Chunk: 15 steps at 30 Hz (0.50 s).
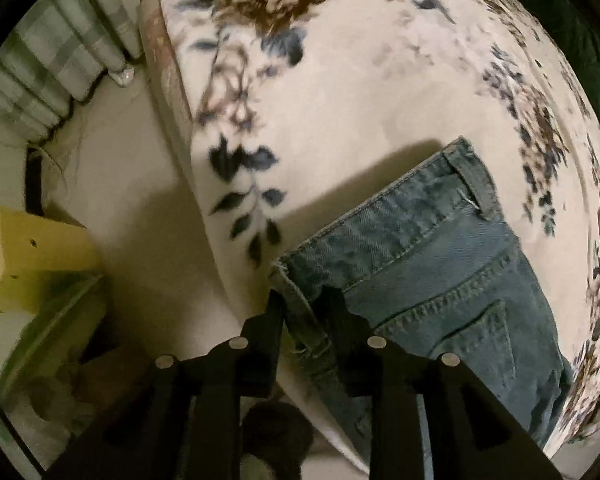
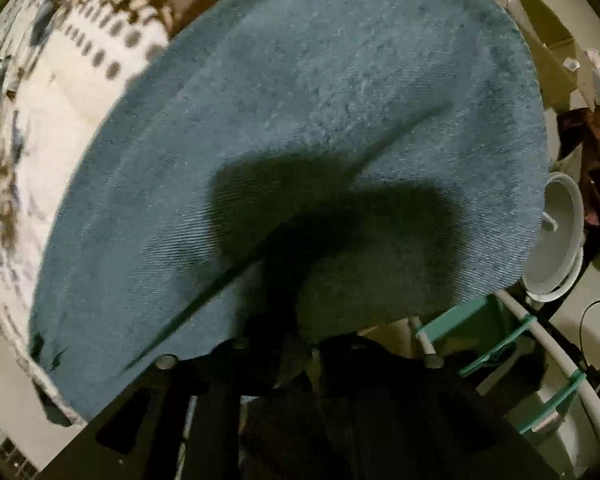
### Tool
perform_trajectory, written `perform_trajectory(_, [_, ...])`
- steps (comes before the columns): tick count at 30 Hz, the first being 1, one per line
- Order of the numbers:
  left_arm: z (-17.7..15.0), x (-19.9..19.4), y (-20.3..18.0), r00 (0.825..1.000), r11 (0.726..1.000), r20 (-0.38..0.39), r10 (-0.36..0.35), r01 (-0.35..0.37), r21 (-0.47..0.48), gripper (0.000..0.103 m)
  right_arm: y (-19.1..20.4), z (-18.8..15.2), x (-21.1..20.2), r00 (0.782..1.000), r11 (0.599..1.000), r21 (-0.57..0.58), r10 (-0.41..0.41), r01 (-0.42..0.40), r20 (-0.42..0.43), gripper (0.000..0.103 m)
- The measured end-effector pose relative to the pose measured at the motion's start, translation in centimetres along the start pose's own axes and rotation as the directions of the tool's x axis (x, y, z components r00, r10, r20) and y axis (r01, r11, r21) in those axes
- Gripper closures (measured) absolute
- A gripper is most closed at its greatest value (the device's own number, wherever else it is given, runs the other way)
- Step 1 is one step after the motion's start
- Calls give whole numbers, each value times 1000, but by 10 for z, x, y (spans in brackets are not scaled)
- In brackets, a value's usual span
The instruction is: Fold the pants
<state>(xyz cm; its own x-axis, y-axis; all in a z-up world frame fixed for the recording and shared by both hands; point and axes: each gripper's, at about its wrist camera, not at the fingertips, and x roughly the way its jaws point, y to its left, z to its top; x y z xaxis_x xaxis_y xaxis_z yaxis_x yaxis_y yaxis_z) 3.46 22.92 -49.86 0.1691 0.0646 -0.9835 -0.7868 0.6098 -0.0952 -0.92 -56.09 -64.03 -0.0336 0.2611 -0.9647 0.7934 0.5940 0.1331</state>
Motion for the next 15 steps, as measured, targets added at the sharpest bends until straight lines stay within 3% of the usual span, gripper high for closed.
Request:
perform_trajectory(1, [-1, -10, -5, 1000, 1000, 20, 11, -11, 18, 75, 1, -1, -7, 1000, 1000, 4, 18, -18, 2, 62])
perform_trajectory(3, [-3, -34, -18, 997, 997, 77, 13, -19, 73, 53, 3, -3, -26, 998, 998, 21, 58, -58, 32, 60])
perform_trajectory(4, [-4, -42, -24, 996, 995, 89, 14, -23, 93, 27, 1, -3, -40, 995, 996, 31, 82, -84, 58, 57])
perform_trajectory(5, [-6, -50, -31, 995, 993, 100, 18, -29, 110, 19, -2, -1, -51, 992, 995, 41, 92, -96, 87, 56])
perform_trajectory(6, [-9, -57, -38, 994, 992, 112, 15, -30, 126, 20, -7, 2, -62, 988, 993, 55, 100, -107, 122, 55])
perform_trajectory(7, [-13, -64, -47, 993, 984, 107, -52, 32, 176, 20, -14, 7, -74, 981, 991, 74, 98, -112, 166, 55])
perform_trajectory(10, [-31, -71, -83, 991, 962, 90, -99, 72, 264, 20, -43, 32, -100, 958, 984, 135, 76, -118, 278, 55])
perform_trajectory(13, [-57, -64, -130, 991, 924, 37, -128, 105, 369, 19, -60, 67, -112, 935, 987, 123, 57, -106, 351, 52])
perform_trajectory(15, [-77, -59, -158, 988, 899, -9, -155, 144, 414, 19, -69, 88, -101, 941, 996, 82, 7, -36, 339, 52])
